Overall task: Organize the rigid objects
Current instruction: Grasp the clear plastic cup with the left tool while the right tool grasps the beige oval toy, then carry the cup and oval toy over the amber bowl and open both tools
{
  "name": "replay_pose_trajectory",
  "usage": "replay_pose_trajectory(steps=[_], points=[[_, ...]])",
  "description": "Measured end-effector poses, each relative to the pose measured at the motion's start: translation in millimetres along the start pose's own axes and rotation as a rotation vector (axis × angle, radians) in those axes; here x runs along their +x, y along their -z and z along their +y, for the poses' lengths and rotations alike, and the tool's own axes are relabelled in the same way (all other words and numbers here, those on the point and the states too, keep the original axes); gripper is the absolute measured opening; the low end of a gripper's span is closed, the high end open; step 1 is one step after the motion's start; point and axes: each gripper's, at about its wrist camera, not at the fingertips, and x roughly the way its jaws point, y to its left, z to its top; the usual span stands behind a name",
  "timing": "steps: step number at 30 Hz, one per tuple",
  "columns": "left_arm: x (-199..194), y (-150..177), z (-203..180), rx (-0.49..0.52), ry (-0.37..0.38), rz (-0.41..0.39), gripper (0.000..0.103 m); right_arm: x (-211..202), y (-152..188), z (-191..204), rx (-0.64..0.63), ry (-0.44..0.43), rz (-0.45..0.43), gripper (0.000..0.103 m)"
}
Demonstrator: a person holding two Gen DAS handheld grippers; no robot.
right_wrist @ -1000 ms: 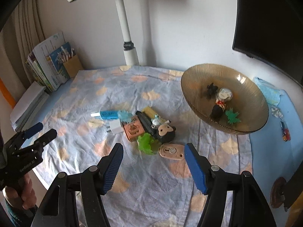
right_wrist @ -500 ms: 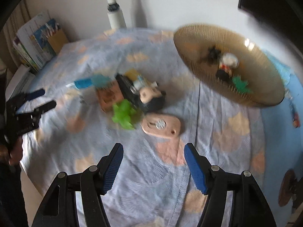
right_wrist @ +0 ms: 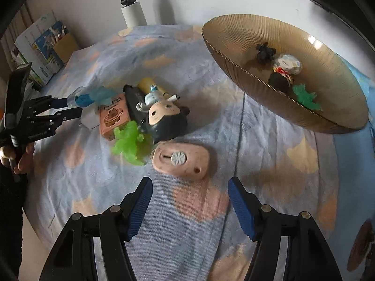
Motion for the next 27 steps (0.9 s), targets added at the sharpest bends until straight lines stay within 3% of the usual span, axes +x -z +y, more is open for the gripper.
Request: replay_pose_trajectory(steps=[4,8,12,15,19,21,25,26,27], points=[[-22.2,21.9,4.9,-0.043,-0.059,0.001,0.039,12.2,-8.5,7.7,-0.077,0.005,0.015,0.065],[-51.4,46.5,11.4,-0.105,-0.069,-0.022,0.039,18.7,-14.9,17.8,-0.124,0.009,-0.003,0.065],[-73.3,61.1,4.7,-0.15,-0.055,-0.048,0.039,16.5,-7.7,37.1,-0.173,-0.082,0.01,0.066],[-77.4,60.4,-6.7,-0.154,-0.029,-0.07,0.039,-0.2,10.5,56.0,-0.233,-0.196,0.019,0.065],[-72.5,54.8,-23.5,-0.159,0.012,-0.082,0.039,-5.1,10.2,42.5,-0.184,-0.102,-0.006,0.066],[-69.0,50.7,-30.7,-0.167,0.033,-0.088,0.039,5.4,7.2,37.3,-0.148,-0.121,0.038,0.069],[-67.9,48.7,-42.3,-0.177,0.057,-0.087,0.039,11.3,3.1,57.2,-0.178,-0.131,0.022,0.069],[-68.3,49.2,-44.7,-0.176,0.059,-0.084,0.039,12.9,3.8,62.9,-0.186,-0.1,0.01,0.067],[-68.0,48.2,-48.2,-0.172,0.058,-0.079,0.039,14.9,7.3,67.3,-0.195,-0.057,-0.004,0.058]])
